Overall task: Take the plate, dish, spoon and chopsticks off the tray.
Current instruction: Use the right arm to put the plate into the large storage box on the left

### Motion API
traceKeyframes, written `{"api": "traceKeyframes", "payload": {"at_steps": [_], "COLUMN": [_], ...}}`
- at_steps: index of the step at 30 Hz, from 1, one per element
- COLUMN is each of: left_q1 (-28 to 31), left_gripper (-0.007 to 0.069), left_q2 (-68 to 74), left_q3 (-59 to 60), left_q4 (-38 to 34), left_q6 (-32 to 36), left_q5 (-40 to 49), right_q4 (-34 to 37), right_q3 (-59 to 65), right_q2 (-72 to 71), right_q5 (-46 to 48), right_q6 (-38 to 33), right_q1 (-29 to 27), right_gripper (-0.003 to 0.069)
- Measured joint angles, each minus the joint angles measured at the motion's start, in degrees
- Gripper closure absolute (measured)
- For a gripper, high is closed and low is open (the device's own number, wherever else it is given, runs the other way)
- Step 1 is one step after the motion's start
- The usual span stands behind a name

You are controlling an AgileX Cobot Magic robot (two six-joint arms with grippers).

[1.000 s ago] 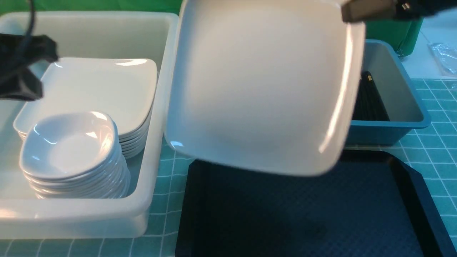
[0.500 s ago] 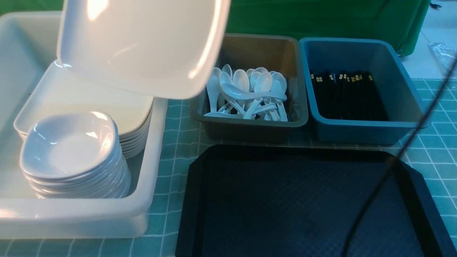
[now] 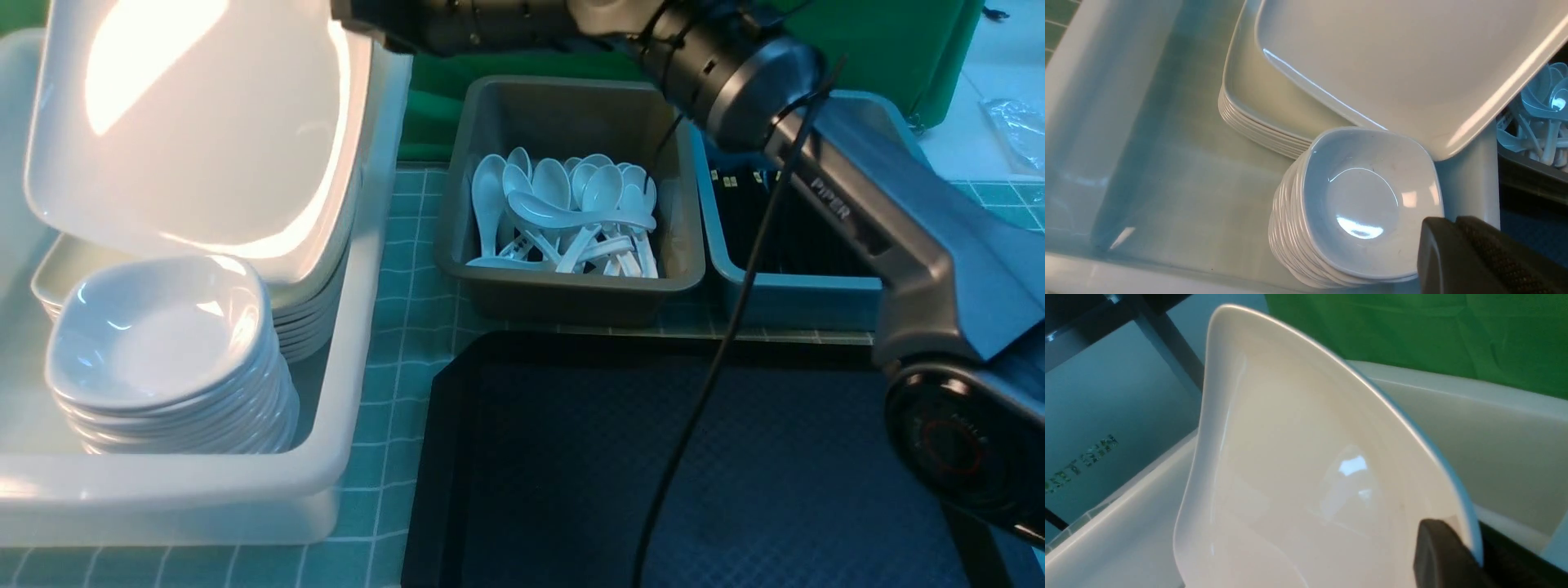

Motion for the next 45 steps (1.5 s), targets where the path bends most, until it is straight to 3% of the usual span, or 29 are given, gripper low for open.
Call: {"api": "traceKeyframes", "payload": {"at_steps": [17,26,34,45], "left_q1": [0.0,0.0,0.0,0.0], "left_gripper": [0.0615,0.0615,0.0615,0.0615], "left_q2": [-0.8,-0.8,-0.8,-0.8], "left_q3": [0.0,0.0,0.0,0.0], "left_q4": [-0.1,-0.1,-0.1,-0.1], "left_q6": [0.6,0.8,1.3,1.5], "left_q5": [0.6,0.6,0.6,0.6], "right_q4": [-0.9,-1.7,-6.0,-18.1], "right_q3": [-0.1,-0.5,-0.5,-0.6], "right_q2": [3.0,4.5,4.9,4.9], "right_q5": [0.0,-1.2,-0.5,-0.4], "right_q6": [0.1,0.4,0.4,0.4], "right_q1": [0.9,1.3,1.3,1.3], "right_gripper": [0.0580,0.0425,0.0386,0.0375]}}
